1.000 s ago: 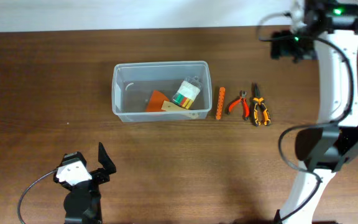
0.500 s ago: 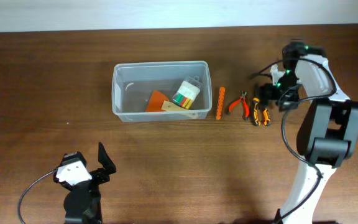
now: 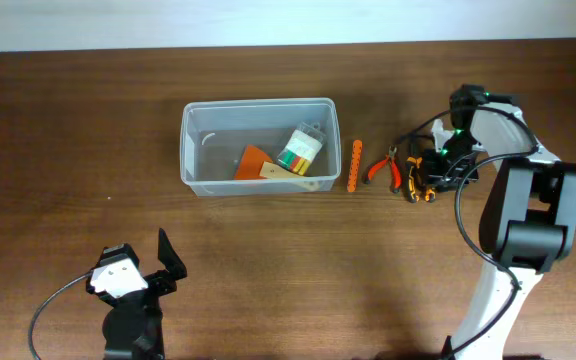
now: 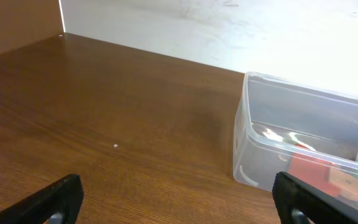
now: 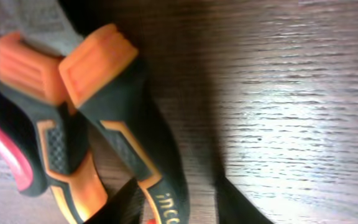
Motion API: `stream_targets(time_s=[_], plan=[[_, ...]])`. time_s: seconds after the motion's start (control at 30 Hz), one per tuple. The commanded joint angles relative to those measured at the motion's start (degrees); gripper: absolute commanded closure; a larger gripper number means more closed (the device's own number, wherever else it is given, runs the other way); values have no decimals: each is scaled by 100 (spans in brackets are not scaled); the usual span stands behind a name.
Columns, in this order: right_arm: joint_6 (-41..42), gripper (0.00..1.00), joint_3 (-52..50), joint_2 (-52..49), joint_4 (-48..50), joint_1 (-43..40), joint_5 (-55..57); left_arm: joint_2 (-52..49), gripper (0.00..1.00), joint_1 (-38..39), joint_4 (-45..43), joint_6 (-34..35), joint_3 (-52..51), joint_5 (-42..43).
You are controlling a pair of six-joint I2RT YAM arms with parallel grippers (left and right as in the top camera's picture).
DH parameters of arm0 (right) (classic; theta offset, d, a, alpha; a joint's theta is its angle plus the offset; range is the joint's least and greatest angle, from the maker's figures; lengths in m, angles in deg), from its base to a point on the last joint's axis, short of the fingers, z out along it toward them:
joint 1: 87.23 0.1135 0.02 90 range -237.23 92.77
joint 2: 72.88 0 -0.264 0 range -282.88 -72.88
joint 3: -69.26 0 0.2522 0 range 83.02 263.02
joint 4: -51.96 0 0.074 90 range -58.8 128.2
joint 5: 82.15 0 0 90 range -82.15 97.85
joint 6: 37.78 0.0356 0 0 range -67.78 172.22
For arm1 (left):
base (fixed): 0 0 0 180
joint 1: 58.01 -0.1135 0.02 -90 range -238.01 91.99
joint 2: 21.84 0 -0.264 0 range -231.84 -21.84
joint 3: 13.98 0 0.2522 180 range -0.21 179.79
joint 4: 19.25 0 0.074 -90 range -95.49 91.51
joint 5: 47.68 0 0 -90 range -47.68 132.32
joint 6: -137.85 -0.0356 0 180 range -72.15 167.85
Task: Pack container
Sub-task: 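Grasp the orange-and-black pliers with the right gripper, then carry the orange-and-black pliers into the container and release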
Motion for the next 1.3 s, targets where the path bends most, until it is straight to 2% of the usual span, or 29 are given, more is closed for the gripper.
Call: stream_targets(time_s=[0.0,0.03,0.13,0.2,0.37,0.57,0.63,0.8,0.97,1.13,1.27], plan=[[-63,79,-170,-90,79,146,-127,26,1,22,4,-50,-20,-22],[-63,87,-142,-85,37,149,-127,26,1,22,4,-50,-22,-20],[-63,95,142,-44,-214,136,-127,26,1,22,4,-50,-22,-20],[-63,96,433,31,-452,138,-127,26,1,22,4,-50,-22,-22],[223,96,2009,551,-1329,376,-157,26,1,22,4,-50,-22,-20],[177,96,3624,999,-1759,1349,-280,26,1,22,4,-50,-22,-22],[-118,96,3932,1029,-1700,1845,-278,26,1,22,4,-50,-22,-22],[-2299,96,3893,879,-997,3191,-269,26,1,22,4,-50,-22,-22],[-3705,96,3445,444,-59,3748,-234,26,1,22,4,-50,-22,-22],[-4336,96,3115,-81,706,3851,-240,26,1,22,4,-50,-22,-22],[-4334,96,3088,-503,1198,3851,-260,26,1,22,4,-50,-22,-20]])
